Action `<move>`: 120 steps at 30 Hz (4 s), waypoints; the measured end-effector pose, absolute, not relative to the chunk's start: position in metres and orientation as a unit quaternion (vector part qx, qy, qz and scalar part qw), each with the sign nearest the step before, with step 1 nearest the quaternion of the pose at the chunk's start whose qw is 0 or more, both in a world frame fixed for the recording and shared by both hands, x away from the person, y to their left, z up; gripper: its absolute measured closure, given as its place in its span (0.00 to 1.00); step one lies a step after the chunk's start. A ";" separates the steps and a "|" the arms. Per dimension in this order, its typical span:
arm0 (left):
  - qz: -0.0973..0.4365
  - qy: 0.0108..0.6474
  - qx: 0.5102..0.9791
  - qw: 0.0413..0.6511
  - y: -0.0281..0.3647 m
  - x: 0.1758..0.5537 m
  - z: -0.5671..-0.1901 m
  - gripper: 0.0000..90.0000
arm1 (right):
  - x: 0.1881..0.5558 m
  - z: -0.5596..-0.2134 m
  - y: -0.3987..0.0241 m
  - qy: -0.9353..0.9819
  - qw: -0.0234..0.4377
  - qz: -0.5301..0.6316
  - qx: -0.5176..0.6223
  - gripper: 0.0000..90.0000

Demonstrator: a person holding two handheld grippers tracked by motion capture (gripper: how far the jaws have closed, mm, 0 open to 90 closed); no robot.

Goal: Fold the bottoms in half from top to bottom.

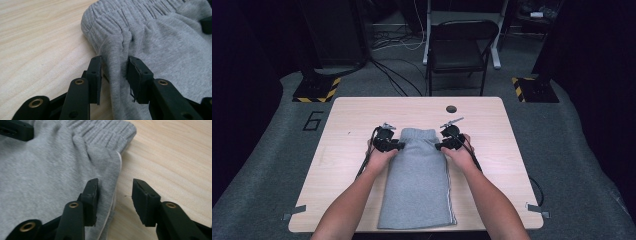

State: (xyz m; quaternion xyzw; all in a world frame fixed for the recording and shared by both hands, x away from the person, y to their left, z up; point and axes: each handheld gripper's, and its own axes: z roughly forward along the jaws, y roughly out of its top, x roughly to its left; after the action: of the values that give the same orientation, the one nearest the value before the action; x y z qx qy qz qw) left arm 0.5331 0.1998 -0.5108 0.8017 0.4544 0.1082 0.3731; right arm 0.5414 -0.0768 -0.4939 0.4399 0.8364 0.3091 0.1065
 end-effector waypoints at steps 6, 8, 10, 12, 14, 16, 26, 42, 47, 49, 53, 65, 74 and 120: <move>0.116 0.445 0.808 0.370 0.198 0.534 -0.512 0.71 | 0.543 -0.499 -0.074 0.841 0.100 0.307 0.435 0.56; 0.115 0.446 0.807 0.370 0.198 0.534 -0.513 0.71 | 0.543 -0.501 -0.073 0.842 0.102 0.304 0.434 0.56; 0.114 0.447 0.807 0.369 0.198 0.534 -0.513 0.71 | 0.543 -0.501 -0.072 0.842 0.101 0.302 0.435 0.56; 0.116 0.448 0.806 0.369 0.197 0.534 -0.514 0.71 | 0.543 -0.501 -0.071 0.844 0.104 0.301 0.431 0.56; 0.114 0.446 0.808 0.368 0.197 0.534 -0.514 0.70 | 0.542 -0.502 -0.069 0.846 0.111 0.299 0.428 0.55; 0.116 0.444 0.809 0.367 0.197 0.535 -0.515 0.70 | 0.542 -0.502 -0.069 0.846 0.113 0.299 0.427 0.54; 0.130 0.429 0.814 0.370 0.197 0.532 -0.517 0.72 | 0.542 -0.505 -0.069 0.849 0.098 0.310 0.417 0.66; 0.121 0.436 0.806 0.381 0.196 0.529 -0.519 0.93 | 0.541 -0.503 -0.065 0.853 0.073 0.311 0.412 0.91; 0.119 0.443 0.802 0.381 0.195 0.528 -0.514 0.94 | 0.539 -0.501 -0.063 0.853 0.080 0.308 0.414 0.92; 0.117 0.437 0.807 0.379 0.197 0.529 -0.512 0.94 | 0.538 -0.499 -0.062 0.855 0.087 0.307 0.409 0.92; 0.121 0.435 0.806 0.382 0.197 0.529 -0.509 0.95 | 0.537 -0.495 -0.062 0.857 0.093 0.310 0.401 0.93; 0.123 0.426 0.810 0.384 0.197 0.529 -0.499 0.95 | 0.534 -0.484 -0.067 0.857 0.100 0.323 0.389 0.93; 0.129 0.426 0.801 0.401 0.202 0.529 -0.493 0.95 | 0.534 -0.476 -0.070 0.858 0.104 0.332 0.379 0.93; 0.117 0.380 0.799 0.450 0.220 0.522 -0.440 0.95 | 0.523 -0.430 -0.077 0.859 0.152 0.375 0.313 0.92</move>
State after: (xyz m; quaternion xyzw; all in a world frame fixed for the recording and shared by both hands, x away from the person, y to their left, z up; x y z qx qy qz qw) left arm 0.5216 0.2203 -0.4399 0.7993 0.3803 0.1168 0.4503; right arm 0.5228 -0.0766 -0.4297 0.3129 0.8593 0.3752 0.1517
